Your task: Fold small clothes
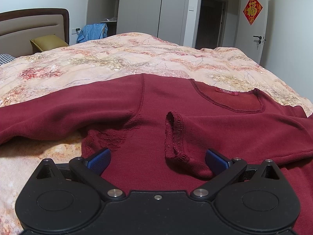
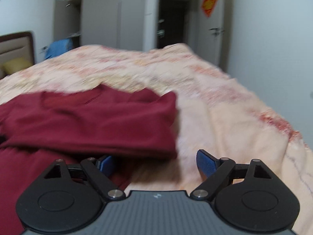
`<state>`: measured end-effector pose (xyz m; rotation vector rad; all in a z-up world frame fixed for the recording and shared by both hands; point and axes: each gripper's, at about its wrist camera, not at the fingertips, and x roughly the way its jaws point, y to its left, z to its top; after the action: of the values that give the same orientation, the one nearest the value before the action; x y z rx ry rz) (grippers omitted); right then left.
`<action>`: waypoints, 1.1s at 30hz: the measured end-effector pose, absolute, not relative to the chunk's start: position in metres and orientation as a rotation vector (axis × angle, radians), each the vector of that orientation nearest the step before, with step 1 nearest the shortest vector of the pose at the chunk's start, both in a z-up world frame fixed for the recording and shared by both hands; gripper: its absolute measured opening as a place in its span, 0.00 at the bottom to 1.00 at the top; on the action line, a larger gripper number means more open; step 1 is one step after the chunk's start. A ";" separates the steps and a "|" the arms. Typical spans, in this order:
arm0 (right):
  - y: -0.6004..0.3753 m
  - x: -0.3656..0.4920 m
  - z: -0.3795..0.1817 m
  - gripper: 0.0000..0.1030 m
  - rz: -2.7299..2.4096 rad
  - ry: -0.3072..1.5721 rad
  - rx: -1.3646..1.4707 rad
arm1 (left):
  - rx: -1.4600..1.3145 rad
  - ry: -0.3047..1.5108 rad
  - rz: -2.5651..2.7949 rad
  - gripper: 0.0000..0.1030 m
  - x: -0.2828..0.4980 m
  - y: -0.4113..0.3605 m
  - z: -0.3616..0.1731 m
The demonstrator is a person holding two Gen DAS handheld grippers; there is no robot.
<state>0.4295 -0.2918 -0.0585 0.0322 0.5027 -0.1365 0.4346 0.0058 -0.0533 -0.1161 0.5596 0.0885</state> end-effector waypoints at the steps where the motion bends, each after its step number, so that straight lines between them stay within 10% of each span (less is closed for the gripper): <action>1: -0.294 0.433 -0.059 0.89 -0.163 0.489 0.043 | -0.116 0.559 0.088 1.00 0.435 0.006 -0.053; 33: -0.282 0.307 -0.047 1.00 -0.085 0.481 0.112 | -0.236 0.592 0.103 1.00 0.368 0.052 -0.010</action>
<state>0.3068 -0.2818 -0.0470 0.1119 0.4813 -0.0846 0.3675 0.0519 -0.0100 -0.2363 0.5922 0.1031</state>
